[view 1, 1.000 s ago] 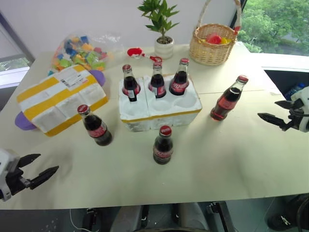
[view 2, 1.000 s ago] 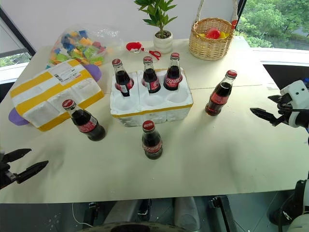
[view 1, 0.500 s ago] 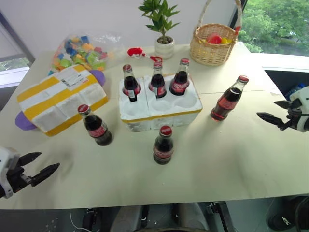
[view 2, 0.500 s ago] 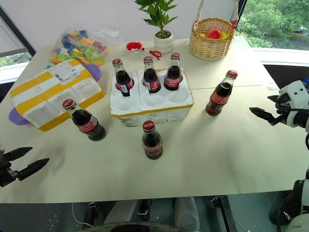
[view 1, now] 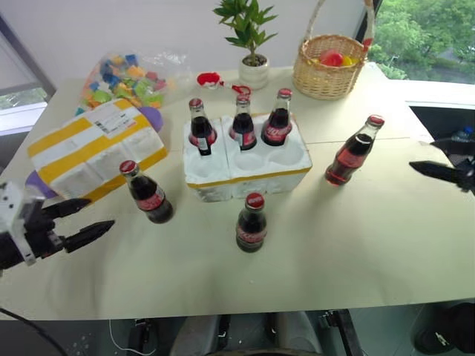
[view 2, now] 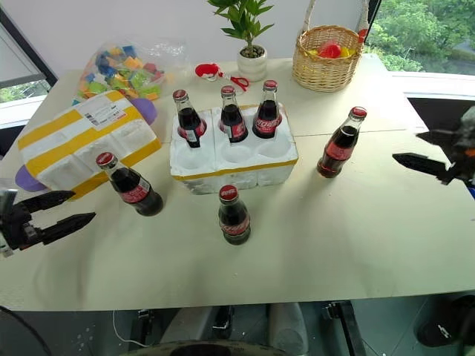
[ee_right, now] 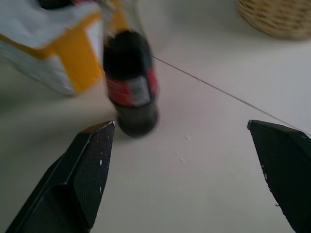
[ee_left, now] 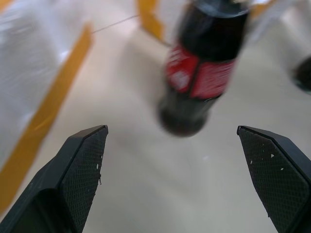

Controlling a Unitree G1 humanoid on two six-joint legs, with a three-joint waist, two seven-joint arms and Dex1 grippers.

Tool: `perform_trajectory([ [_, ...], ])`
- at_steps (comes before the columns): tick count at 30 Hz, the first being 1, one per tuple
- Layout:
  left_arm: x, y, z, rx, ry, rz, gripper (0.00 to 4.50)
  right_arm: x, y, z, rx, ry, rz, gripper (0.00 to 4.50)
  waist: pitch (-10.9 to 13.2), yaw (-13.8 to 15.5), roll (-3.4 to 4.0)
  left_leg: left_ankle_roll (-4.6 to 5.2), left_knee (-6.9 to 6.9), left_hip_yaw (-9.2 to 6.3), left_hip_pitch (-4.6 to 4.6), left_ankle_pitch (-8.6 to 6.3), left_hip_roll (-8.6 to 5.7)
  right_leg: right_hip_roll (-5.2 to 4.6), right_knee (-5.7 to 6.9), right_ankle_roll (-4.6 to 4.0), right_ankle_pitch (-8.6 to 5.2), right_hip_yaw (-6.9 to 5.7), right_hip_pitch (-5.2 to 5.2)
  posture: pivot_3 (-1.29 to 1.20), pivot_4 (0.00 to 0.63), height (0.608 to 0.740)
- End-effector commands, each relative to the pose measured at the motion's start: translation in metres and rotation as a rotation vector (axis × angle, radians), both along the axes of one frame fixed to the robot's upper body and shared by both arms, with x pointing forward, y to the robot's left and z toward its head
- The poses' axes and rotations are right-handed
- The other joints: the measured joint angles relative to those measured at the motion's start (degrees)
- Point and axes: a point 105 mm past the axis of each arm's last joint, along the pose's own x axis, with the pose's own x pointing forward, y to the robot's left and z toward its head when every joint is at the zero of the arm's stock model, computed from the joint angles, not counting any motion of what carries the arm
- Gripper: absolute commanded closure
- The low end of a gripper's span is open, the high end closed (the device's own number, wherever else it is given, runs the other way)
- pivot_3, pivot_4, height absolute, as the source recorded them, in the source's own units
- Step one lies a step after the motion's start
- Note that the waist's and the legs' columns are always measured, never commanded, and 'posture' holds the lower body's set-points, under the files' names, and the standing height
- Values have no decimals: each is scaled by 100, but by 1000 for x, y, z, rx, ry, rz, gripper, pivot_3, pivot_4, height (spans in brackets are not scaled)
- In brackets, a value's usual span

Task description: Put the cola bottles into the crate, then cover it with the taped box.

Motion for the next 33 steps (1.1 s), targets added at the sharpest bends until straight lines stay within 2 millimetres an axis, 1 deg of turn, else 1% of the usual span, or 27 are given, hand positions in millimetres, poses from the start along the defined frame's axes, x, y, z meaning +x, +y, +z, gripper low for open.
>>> perform_trajectory([
  [1, 7, -13, 1, -3, 12, -82, 40, -27, 34, 27, 52, -11, 157, 0, 2, -3, -5, 0, 0, 0, 0, 0, 1, 0, -1, 0, 0, 0, 0, 0, 150, 732],
  [3, 13, -20, -1, -1, 13, -118, 40, -41, 50, 34, 60, -5, 217, 0, 3, -12, -6, 0, 1, 2, -1, 0, 1, -1, -2, 0, 0, 1, 0, 0, 150, 732],
  [6, 24, -25, -2, -6, 3, -139, 40, -56, 72, 40, 69, -13, 284, 0, 4, 11, -6, 0, 3, 3, -2, 0, 1, -2, 0, 1, 0, 1, -1, 0, 150, 732],
  [8, 31, -27, -4, -10, -5, -143, 40, -63, 82, 42, 68, -19, 309, 0, 4, 17, -7, 0, 1, 3, -2, 0, 1, -2, 0, 1, 1, 1, -3, 0, 150, 732],
  [11, 42, -28, -6, -32, -25, -127, 40, -69, 92, 41, 67, -22, 324, 0, 6, 46, -12, 0, 1, 3, -5, 0, 1, -3, -4, 1, 1, 1, -3, 0, 150, 732],
  [17, 57, -42, -14, -97, -47, -123, 40, -72, 96, 36, 84, -25, 307, 0, 10, 145, -24, 2, 4, 7, -6, -1, 1, -7, -6, 1, 1, 2, -2, 0, 150, 732],
  [25, 65, -59, -24, -114, -50, -150, 40, -69, 96, 35, 102, -30, 295, 0, 10, 136, -26, 12, 9, 7, -7, 5, 0, -7, -5, 2, 2, 1, -1, 0, 150, 732],
  [29, 66, -66, -28, -105, -54, -172, 40, -67, 99, 29, 97, -15, 299, 0, 11, 134, -28, 15, 9, 7, -7, 7, 0, -7, -6, 3, 2, 0, -1, 0, 150, 732],
  [30, 65, -68, -28, -105, -53, -182, 271, -66, 100, 28, 97, -14, 300, 0, 11, 133, -29, 16, 9, 7, -7, 7, 0, -7, -6, 2, 2, 1, -1, 0, 150, 732],
  [32, 63, -70, -28, -109, -49, -201, 879, -66, 101, 27, 95, -12, 302, 0, 10, 133, -27, 16, 9, 7, -7, 7, 0, -7, -6, 2, 2, 1, -1, 0, 150, 732],
  [33, 62, -71, -28, -111, -48, -207, 1296, -65, 102, 26, 94, -11, 303, 0, 11, 133, -28, 16, 9, 7, -7, 7, 0, -7, -6, 2, 2, 1, -1, 0, 150, 732],
])
